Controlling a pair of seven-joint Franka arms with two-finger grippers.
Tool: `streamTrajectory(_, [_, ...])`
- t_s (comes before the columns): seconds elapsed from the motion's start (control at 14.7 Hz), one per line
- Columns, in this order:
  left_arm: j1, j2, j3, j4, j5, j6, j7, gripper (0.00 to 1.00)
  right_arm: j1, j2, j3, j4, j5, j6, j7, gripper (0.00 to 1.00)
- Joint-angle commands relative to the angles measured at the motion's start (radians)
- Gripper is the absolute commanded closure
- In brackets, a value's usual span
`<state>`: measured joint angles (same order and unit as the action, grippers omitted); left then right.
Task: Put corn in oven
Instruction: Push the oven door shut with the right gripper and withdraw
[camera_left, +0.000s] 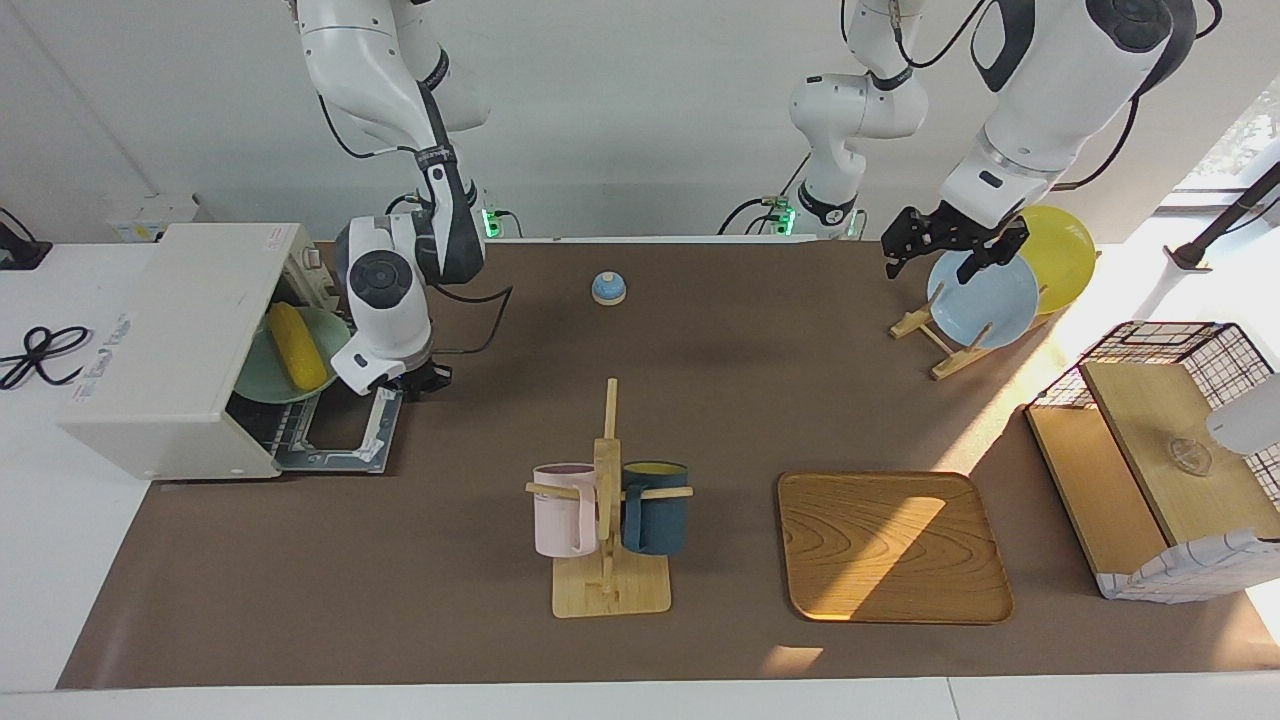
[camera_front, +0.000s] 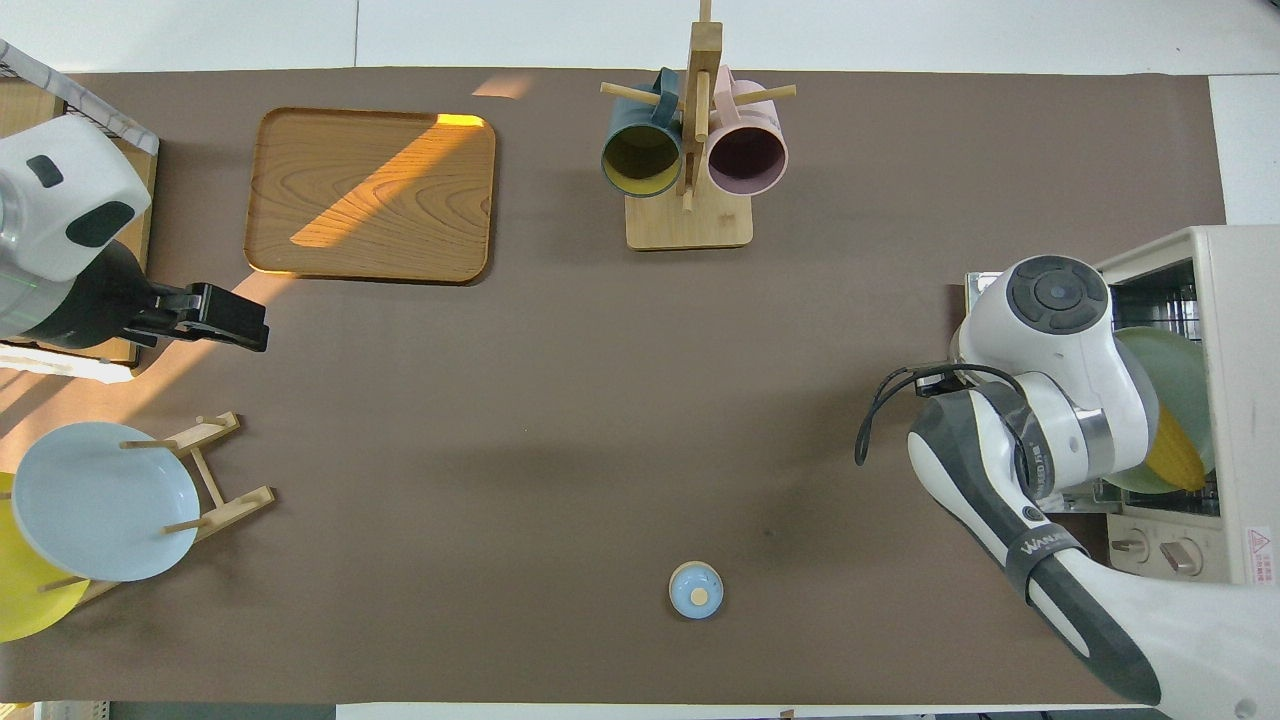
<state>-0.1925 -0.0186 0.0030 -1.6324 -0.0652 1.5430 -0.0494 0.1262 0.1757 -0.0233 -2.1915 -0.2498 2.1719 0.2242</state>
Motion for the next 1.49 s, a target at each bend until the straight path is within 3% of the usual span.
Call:
streamTrajectory(0.0, [0.005,-0.017,-0.002,-0.015,0.013,0.011,0.005,0.00,-0.002,-0.010,0.002,0.001,-0.069,-0.036,0.004,1.00])
streamTrajectory(0.41, [0.005,-0.018,-0.005,-0.015,0.013,0.011,0.006,0.00,-0.014,-0.031,0.005,0.127,-0.129,-0.243,-0.060,1.00])
streamTrajectory(0.75, [0.005,-0.017,-0.005,-0.014,0.013,0.011,0.005,0.00,-0.106,-0.160,0.003,0.147,-0.120,-0.360,-0.264,1.00])
streamTrajectory(1.02, [0.005,-0.017,-0.005,-0.014,0.013,0.012,0.006,0.00,-0.193,-0.217,-0.001,0.147,-0.069,-0.403,-0.374,1.00])
streamTrajectory(1.22, [0.005,-0.017,-0.005,-0.015,0.013,0.012,0.005,0.00,-0.198,-0.254,-0.003,0.157,-0.066,-0.437,-0.382,1.00])
streamTrajectory(1.43, [0.005,-0.018,-0.005,-0.014,0.013,0.011,0.006,0.00,-0.198,-0.274,-0.006,0.295,0.034,-0.573,-0.404,1.00])
